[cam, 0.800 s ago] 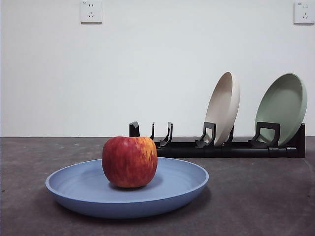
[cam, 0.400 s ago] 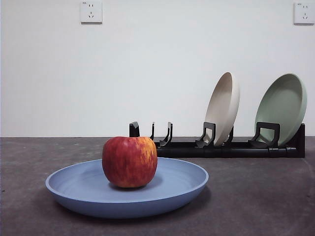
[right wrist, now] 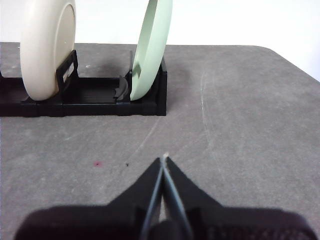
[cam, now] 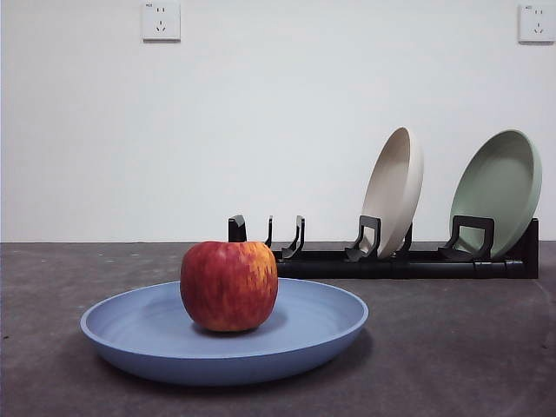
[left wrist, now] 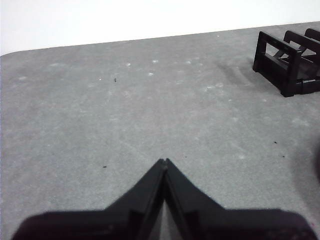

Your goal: Take the blue plate from the plate rack,put the plate on the table,take the apple from the table,put the apple in the plate

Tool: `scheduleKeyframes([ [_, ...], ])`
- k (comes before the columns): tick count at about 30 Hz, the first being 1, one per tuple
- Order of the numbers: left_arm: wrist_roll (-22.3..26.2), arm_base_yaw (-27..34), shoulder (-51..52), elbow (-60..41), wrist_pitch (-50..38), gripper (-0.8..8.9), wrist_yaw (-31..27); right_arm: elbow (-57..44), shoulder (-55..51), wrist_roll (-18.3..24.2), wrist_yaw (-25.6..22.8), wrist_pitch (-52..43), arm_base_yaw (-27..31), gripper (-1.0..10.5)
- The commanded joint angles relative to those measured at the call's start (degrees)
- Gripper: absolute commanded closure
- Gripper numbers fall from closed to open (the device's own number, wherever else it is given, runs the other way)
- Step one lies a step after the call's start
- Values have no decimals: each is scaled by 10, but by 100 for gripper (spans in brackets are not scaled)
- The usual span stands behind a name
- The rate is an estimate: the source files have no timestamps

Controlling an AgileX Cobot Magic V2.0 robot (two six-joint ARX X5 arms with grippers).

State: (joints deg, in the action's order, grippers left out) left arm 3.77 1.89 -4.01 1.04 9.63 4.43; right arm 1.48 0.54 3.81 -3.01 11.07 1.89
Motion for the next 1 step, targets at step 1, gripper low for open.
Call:
scheduleKeyframes([
  [1, -5, 2, 1, -5, -2, 817, 1, -7, -1, -2, 1, -4, 0, 946],
])
